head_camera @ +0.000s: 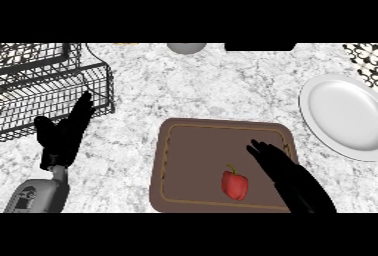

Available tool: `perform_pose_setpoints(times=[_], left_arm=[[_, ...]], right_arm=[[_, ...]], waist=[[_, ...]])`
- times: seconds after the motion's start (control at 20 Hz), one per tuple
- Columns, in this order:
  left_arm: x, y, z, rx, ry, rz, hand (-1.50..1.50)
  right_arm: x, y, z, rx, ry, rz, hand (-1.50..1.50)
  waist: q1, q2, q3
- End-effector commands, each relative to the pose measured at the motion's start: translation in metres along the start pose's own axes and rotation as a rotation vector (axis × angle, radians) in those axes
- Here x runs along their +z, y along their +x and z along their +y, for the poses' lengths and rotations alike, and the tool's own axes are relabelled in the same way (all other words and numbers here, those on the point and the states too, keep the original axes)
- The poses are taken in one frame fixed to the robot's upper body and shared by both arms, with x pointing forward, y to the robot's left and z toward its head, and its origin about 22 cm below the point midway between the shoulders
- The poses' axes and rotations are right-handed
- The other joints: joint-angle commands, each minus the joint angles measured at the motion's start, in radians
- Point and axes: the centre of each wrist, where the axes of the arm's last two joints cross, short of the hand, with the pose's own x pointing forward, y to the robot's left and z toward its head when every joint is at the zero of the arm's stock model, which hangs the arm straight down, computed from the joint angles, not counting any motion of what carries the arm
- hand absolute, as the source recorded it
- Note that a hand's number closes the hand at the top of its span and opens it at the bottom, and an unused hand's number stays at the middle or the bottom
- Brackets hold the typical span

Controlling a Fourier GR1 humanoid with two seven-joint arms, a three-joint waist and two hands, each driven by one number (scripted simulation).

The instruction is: Pick the bell pepper from the tray and place it in the plate

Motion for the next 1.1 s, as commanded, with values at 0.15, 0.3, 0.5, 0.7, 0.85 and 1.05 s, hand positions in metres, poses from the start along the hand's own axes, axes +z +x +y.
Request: perform_pose_setpoints(times=[0.15,0.3,0.5,0.7,0.85,1.05], left_arm=[[-0.005,0.022,0.011,0.006,0.0,-0.001,0.0],[0.006,-0.007,0.008,0.0,0.006,0.029,0.0],[-0.006,0.005,0.008,0.007,-0.01,-0.017,0.0],[-0.006,-0.001,0.001,-0.005,0.02,-0.007,0.0],[-0.002,0.024,0.002,0.002,-0.008,-0.006,0.0],[-0.009,0.006,0.017,0.008,-0.005,0.004,0.0]], right_arm=[[-0.03,0.017,0.019,0.11,0.09,0.085,-1.5],[-0.025,0.027,0.011,0.086,0.13,0.086,-1.5],[-0.059,0.021,0.02,0.1,0.166,0.101,-1.5],[-0.05,0.028,0.014,0.154,0.155,0.123,-1.5],[-0.06,0.018,0.015,0.137,0.154,0.115,-1.5],[-0.064,0.038,0.025,0.177,0.161,0.141,-1.5]], waist=[[0.002,0.002,0.0],[-0.001,0.001,0.0],[0.002,0.003,0.0],[-0.001,0.001,0.0],[0.0,0.001,0.0],[-0.002,0.001,0.0]])
